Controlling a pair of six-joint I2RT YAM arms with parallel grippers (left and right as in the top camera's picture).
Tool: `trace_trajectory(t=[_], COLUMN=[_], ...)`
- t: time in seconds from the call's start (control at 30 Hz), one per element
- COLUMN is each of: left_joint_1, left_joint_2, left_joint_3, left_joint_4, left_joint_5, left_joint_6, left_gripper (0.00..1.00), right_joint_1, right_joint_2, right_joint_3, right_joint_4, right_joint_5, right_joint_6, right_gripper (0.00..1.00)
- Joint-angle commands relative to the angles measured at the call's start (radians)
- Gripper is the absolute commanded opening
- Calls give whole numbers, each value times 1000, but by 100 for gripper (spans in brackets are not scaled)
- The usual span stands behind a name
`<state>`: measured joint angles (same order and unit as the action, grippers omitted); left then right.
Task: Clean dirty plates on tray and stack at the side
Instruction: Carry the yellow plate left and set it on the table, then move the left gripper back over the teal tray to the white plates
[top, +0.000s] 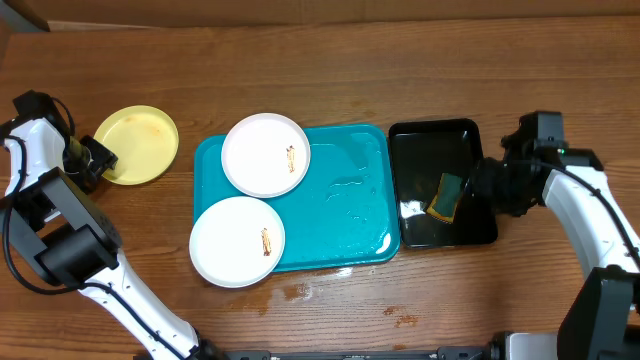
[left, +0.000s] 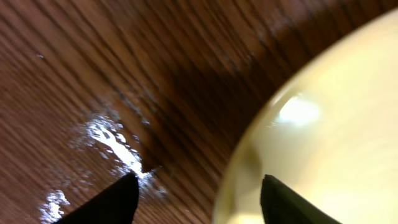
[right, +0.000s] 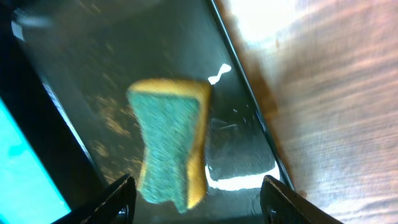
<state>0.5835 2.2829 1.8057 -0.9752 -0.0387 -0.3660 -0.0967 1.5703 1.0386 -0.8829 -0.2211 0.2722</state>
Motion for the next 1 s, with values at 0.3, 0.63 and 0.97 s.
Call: trace_trajectory(t=[0.3,0.63,0.97], left_joint_1=[-87,-331,-542], left_joint_2=[-270,-386,-299], left_joint_3=[98,76,-118], left_joint_4=[-90,-222,-138], left_joint_5=[112,143,91], left_joint_6=[3,12,48], left_gripper=[63,64,54], right_joint_1=[88,248,259], right_joint_2=[1,1,1], right_joint_3=[140,140,140], right_joint_4=[-53,-122,-142], right_joint_5=[-5,3,-2], right_joint_6=[-42,-41,-34], right_gripper=[69,74,75])
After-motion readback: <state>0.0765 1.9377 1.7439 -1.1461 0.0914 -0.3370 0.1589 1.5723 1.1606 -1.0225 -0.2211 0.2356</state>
